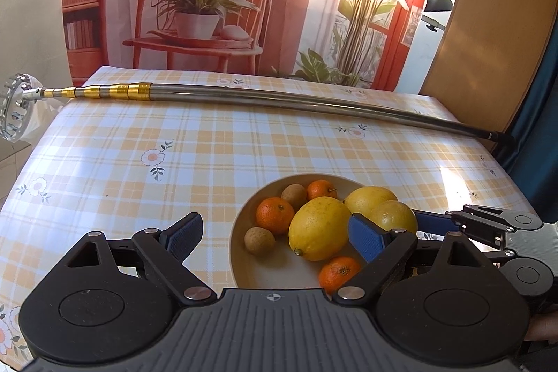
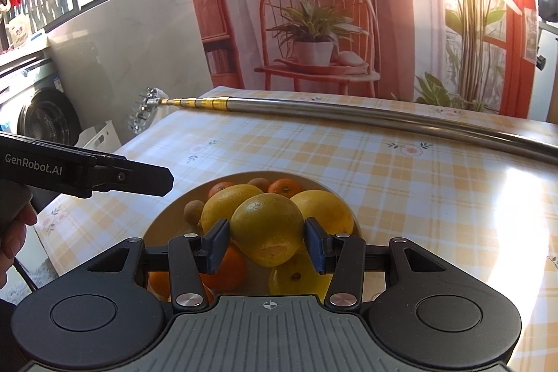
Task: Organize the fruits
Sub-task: 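Carry the green apple onto the plate and open the right tool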
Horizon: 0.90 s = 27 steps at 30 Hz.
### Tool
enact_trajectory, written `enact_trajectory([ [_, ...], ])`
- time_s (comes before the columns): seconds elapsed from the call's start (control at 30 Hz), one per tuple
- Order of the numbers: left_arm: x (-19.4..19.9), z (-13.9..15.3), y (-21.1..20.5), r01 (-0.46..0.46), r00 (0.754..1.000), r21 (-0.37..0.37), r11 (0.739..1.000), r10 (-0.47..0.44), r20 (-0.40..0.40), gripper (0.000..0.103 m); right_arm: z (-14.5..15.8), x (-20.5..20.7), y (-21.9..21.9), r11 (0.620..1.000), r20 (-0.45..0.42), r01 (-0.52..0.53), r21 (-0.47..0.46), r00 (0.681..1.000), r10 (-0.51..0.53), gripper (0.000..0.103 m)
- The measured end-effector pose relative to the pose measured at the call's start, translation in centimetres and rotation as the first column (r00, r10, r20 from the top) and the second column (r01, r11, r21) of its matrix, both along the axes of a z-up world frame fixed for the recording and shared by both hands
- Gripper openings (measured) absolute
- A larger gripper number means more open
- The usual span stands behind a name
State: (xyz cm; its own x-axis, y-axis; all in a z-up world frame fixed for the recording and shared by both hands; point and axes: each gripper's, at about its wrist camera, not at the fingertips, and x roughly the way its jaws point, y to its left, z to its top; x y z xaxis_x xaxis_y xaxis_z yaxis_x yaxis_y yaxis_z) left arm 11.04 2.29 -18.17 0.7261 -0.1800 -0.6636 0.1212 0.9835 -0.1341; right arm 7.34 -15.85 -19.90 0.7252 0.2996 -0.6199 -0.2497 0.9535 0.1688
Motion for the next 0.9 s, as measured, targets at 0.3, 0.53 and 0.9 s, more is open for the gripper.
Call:
enact_trajectory([
  [0.3, 0.1, -0.17, 0.2, -0.013, 1.0, -0.003, 1.0, 0.013, -0.01, 0.092, -0.24, 0.25, 0.12, 1.0, -0.01, -0.002, 0.0, 1.0, 0.002, 0.045],
  [0.53, 0.1, -0.1, 0.21, -0.016, 1.0, -0.002, 1.0, 0.016, -0.01, 0.092, -0.06, 0.07, 0.25, 1.0, 0.0, 0.013, -0.025, 1.0, -0.013, 0.053],
  [0.9, -0.23, 0.22, 0.34, -0.036, 0.999, -0.005, 0.999, 0.036, 0.001, 0.092, 0.53, -0.13, -0.38, 0.994, 0.03, 0.096, -0.057, 0.995, -0.094, 0.097],
])
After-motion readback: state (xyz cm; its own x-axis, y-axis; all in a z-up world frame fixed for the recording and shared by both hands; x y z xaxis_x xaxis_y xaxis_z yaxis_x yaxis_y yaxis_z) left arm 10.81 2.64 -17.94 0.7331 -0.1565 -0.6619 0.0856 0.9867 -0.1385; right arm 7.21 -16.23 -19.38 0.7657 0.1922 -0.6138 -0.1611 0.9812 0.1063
